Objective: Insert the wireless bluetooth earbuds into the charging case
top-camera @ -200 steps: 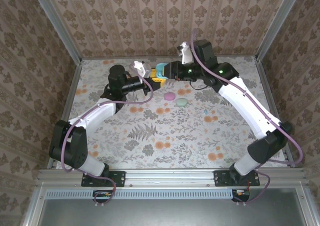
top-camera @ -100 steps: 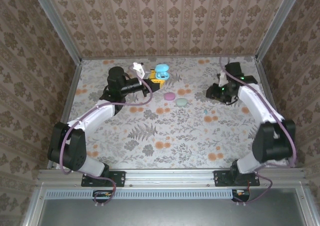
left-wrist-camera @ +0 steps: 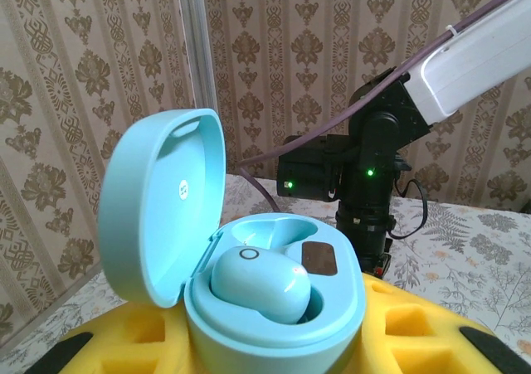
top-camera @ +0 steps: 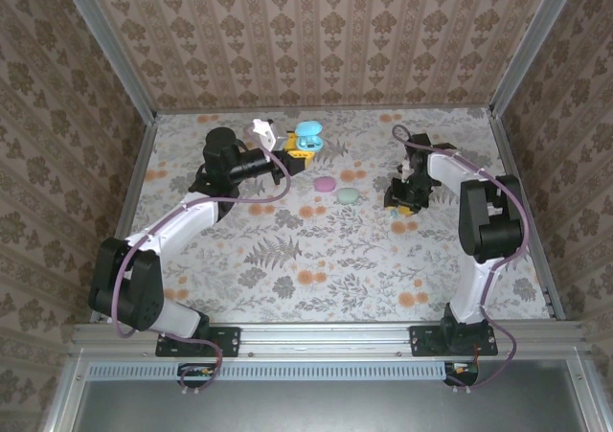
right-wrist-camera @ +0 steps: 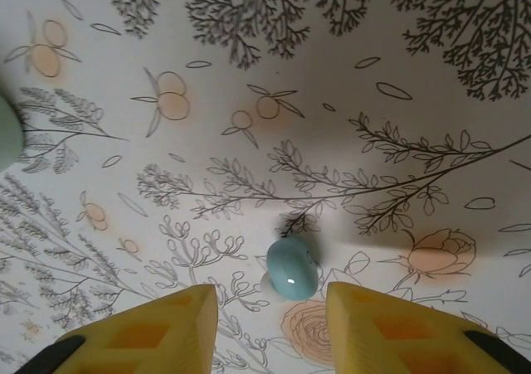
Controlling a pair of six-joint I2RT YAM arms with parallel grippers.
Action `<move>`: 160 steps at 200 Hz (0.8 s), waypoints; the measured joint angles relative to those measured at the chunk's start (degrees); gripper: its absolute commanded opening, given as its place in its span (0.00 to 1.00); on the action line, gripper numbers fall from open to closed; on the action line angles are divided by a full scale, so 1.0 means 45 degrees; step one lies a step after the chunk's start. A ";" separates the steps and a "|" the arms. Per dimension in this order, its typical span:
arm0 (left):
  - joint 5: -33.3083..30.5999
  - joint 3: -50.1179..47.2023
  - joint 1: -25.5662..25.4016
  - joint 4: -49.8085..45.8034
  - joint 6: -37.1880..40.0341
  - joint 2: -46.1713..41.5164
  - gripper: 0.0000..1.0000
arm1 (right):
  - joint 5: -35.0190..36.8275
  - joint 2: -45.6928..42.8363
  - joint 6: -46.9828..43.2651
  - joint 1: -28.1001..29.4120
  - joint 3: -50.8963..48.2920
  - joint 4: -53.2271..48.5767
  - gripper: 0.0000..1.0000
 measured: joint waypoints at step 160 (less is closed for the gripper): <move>0.0005 0.0005 0.0000 -0.0330 0.0044 0.0015 0.26 | -0.1719 0.0491 0.0087 0.0126 -0.0248 0.0704 0.37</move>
